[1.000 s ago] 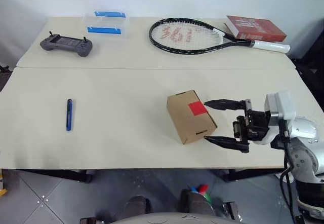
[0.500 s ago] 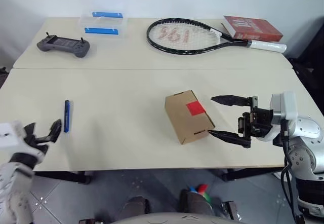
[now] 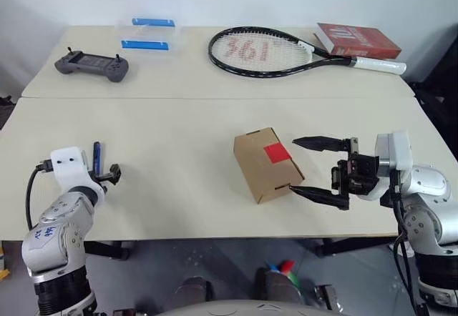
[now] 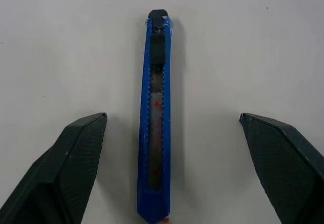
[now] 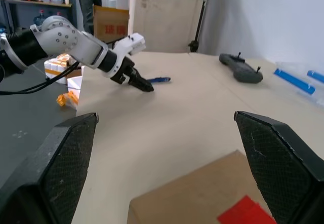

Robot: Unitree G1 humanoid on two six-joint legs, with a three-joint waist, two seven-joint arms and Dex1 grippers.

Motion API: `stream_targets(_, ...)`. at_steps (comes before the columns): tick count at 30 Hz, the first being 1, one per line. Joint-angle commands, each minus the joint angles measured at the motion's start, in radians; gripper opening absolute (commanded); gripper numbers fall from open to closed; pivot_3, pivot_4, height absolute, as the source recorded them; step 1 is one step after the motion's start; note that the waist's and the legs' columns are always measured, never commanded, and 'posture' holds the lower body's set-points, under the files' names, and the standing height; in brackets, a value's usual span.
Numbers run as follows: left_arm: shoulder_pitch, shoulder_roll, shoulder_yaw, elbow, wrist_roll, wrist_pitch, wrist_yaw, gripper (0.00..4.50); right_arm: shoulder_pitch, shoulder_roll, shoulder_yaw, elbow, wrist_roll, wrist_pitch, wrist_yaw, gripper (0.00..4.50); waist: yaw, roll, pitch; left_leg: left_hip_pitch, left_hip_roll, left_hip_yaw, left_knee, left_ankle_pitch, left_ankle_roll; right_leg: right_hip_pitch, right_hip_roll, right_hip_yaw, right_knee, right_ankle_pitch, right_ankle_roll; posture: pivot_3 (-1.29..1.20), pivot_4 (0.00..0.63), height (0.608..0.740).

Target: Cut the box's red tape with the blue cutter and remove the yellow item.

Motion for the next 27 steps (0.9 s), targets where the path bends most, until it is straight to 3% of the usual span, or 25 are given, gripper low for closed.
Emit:
stream_targets(1, 0.041, 0.000, -0.008, 0.058, 0.004, 0.054, -0.027, 4.07, 0.010, 0.008, -0.024, -0.053, 0.008, -0.023, -0.027, 4.50, 0.001, 0.001, -0.001, 0.001, 0.000, 0.001, 0.000, 0.000, 0.000, 0.000, 0.000, 0.001, 0.000, 0.000, 0.000, 0.00, 0.150, 0.740)
stream_targets(14, 0.071, -0.013, -0.022, 0.098, 0.030, 0.014, -0.049, 0.52, 0.025, 0.003, -0.026, -0.038, -0.039, -0.092, -0.041, 4.50, -0.009, 0.012, -0.007, 0.013, 0.001, 0.015, -0.004, -0.001, 0.000, 0.003, 0.000, 0.012, 0.001, 0.000, -0.001, 0.00, 0.150, 0.740)
stream_targets(21, 0.028, -0.005, -0.002, 0.107, 0.005, -0.125, -0.111, 0.38, 0.033, -0.007, -0.047, -0.025, -0.038, -0.100, -0.046, 4.50, -0.004, 0.014, -0.009, 0.013, 0.002, 0.016, -0.003, -0.001, 0.000, 0.002, -0.001, 0.013, 0.002, 0.000, -0.001, 0.00, 0.150, 0.740)
stream_targets(23, 0.007, 0.054, 0.000, 0.098, -0.036, -0.248, -0.250, 0.38, 0.038, -0.013, -0.058, -0.028, -0.036, -0.097, -0.051, 4.50, 0.001, 0.013, -0.008, 0.013, 0.002, 0.016, -0.003, -0.001, 0.000, 0.001, -0.001, 0.013, 0.002, 0.000, -0.001, 0.00, 0.150, 0.740)
stream_targets(27, 0.025, 0.213, -0.011, 0.140, -0.094, -0.315, -0.502, 0.38, 0.044, -0.028, -0.070, -0.028, -0.032, -0.092, -0.045, 4.50, 0.001, 0.006, -0.004, 0.009, 0.003, 0.017, -0.003, -0.001, 0.000, -0.003, -0.001, 0.013, 0.002, -0.001, -0.004, 0.00, 0.150, 0.740)
